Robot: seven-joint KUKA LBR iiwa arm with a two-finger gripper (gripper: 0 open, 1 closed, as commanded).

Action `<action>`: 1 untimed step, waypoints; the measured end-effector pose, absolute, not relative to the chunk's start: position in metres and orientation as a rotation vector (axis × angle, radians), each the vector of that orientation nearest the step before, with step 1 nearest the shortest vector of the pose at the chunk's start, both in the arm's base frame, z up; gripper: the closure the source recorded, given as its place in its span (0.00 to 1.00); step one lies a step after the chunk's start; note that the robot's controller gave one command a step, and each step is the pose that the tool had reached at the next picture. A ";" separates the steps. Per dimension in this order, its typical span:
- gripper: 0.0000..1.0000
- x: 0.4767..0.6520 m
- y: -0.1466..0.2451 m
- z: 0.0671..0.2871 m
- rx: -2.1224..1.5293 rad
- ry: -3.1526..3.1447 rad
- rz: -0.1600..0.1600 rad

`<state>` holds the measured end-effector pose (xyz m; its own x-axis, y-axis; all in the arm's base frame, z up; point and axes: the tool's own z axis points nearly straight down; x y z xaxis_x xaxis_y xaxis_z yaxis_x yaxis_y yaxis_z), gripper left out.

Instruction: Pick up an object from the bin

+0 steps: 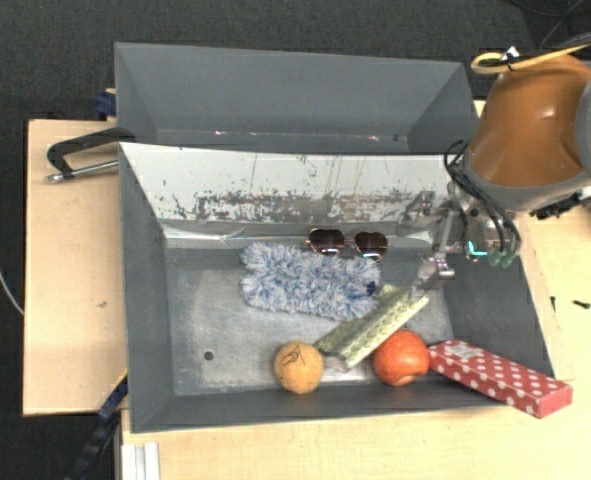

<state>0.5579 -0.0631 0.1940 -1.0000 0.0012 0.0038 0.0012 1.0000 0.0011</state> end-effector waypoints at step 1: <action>0.00 0.559 -0.063 0.196 -0.001 -3.141 -0.001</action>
Offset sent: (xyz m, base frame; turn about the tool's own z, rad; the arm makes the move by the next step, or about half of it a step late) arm 0.0226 0.0039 -0.0084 -0.1614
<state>0.5585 -0.0631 0.1960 -1.0000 0.0007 0.0003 0.0007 1.0000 0.0007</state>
